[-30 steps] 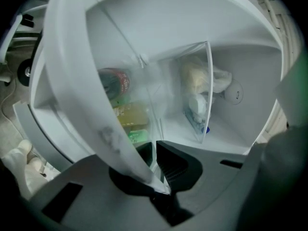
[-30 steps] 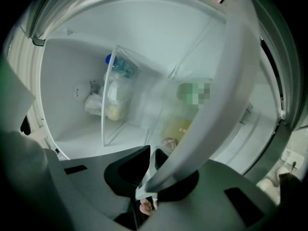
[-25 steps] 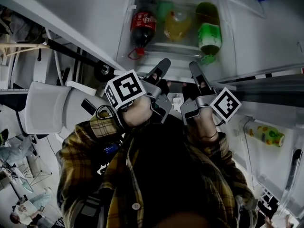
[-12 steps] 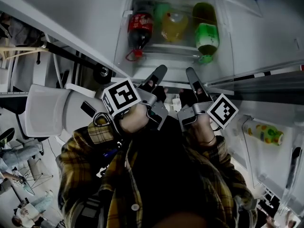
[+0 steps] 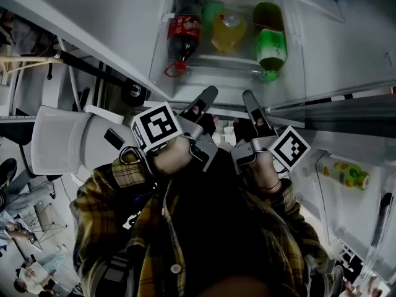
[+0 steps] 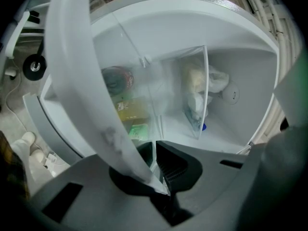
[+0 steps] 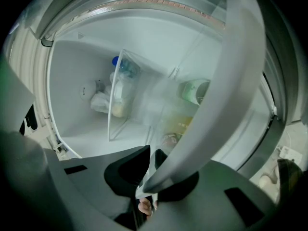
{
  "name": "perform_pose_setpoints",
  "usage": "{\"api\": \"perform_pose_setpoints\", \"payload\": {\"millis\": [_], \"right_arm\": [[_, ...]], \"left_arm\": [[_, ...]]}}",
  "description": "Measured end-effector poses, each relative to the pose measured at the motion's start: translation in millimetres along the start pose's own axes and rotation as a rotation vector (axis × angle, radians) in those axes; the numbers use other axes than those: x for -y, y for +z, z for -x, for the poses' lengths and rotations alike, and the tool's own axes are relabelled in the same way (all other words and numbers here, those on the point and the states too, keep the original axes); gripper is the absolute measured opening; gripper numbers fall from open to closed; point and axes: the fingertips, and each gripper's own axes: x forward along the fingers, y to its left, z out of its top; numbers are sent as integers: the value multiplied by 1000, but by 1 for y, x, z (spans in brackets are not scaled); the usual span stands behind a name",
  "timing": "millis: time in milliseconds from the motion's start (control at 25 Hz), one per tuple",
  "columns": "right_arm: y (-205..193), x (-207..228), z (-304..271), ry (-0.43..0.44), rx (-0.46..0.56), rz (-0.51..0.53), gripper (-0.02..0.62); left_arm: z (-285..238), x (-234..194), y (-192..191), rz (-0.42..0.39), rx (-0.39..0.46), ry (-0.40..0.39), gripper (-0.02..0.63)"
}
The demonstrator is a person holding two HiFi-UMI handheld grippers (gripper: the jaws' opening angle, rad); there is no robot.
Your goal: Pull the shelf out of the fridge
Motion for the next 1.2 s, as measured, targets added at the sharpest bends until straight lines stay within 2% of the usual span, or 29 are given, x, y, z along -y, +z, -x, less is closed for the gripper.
{"api": "perform_pose_setpoints", "payload": {"millis": [680,1200], "right_arm": [[-2,1,3,3,2,-2,52],[-3,3,3,0,-2,1,52]], "left_arm": [[2,-2,-2,-13,-3,-1,37],[3,-4,-4,6,2,2,35]]}}
